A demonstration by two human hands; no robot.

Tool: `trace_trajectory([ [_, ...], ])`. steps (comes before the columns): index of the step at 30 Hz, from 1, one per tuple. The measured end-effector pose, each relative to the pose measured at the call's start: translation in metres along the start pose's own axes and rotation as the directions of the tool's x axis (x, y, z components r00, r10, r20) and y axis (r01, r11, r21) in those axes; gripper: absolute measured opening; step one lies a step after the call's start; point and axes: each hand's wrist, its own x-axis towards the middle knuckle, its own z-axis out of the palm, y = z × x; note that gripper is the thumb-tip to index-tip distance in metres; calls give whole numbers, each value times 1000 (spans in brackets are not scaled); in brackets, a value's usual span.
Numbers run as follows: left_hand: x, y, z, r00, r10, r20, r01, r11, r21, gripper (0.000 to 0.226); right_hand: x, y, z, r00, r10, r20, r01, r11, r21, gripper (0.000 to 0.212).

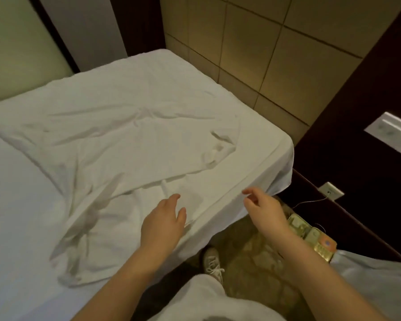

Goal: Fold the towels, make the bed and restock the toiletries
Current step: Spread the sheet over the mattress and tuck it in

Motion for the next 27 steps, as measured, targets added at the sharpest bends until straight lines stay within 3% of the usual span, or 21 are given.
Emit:
trace_trajectory([
  [8,173,86,47,994,12,109,-19,998,61,43,171,28,-44,992,124,5,-124,992,9,26],
  [18,332,95,146,952,-303,46,304,952,-34,44,429,13,38,993,-33,117,36,999,-25,42],
  [23,372,80,186,926,-363,100,372,924,-93,37,487,42,96,959,-155,236,238,893,-381,72],
  [25,381,77,197,936,-335,105,345,934,-91,22,494,53,99,947,-245,206,313,847,-430,51],
  [27,391,80,204,939,-333,82,340,936,-94,14,499,61,87,950,-257,178,302,904,-303,32],
])
